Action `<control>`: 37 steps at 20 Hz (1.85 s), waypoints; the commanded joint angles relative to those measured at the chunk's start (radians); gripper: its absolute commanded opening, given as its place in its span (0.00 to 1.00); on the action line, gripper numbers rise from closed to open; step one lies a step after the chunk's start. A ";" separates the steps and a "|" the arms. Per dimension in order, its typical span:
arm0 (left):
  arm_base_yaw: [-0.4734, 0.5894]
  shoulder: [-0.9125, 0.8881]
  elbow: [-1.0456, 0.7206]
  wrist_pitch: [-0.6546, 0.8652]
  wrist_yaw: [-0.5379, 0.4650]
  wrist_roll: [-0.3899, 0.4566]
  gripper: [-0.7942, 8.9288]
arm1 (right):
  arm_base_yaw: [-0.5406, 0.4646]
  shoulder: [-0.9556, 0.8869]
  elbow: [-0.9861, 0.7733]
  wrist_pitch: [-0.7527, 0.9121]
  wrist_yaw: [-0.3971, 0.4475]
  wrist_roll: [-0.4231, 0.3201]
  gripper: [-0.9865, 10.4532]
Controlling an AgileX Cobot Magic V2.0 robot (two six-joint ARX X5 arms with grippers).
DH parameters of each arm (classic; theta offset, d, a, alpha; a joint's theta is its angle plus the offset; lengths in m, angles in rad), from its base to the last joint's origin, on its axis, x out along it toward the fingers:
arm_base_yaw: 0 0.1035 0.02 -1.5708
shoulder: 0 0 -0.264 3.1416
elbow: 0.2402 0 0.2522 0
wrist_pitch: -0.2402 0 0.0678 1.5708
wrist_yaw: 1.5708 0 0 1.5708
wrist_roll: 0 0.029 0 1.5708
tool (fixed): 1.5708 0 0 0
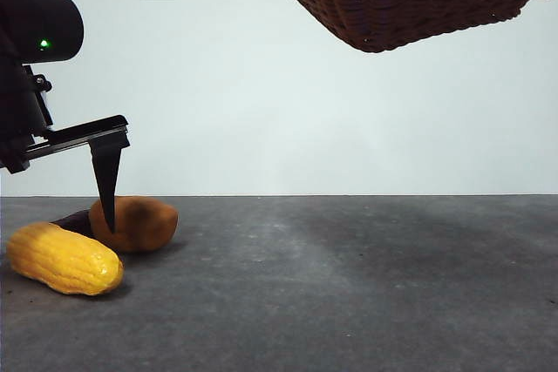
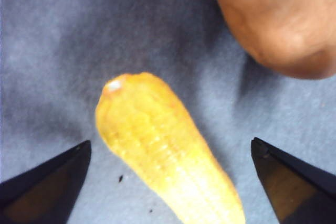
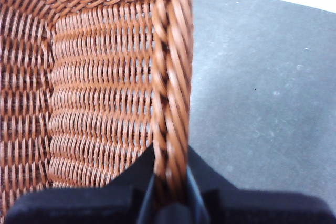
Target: Help me put the vegetables on the table into the basket
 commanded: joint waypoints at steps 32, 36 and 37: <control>-0.192 -0.757 0.000 -0.095 0.032 0.527 0.07 | 0.005 0.197 -0.004 -0.129 0.000 0.041 0.08; -0.302 -0.779 0.000 -0.048 0.032 0.524 0.07 | 0.043 0.271 -0.005 -0.121 -0.004 0.071 0.08; -0.334 -0.757 0.000 -0.002 0.032 0.524 0.07 | 0.064 0.289 -0.005 -0.114 -0.004 0.080 0.08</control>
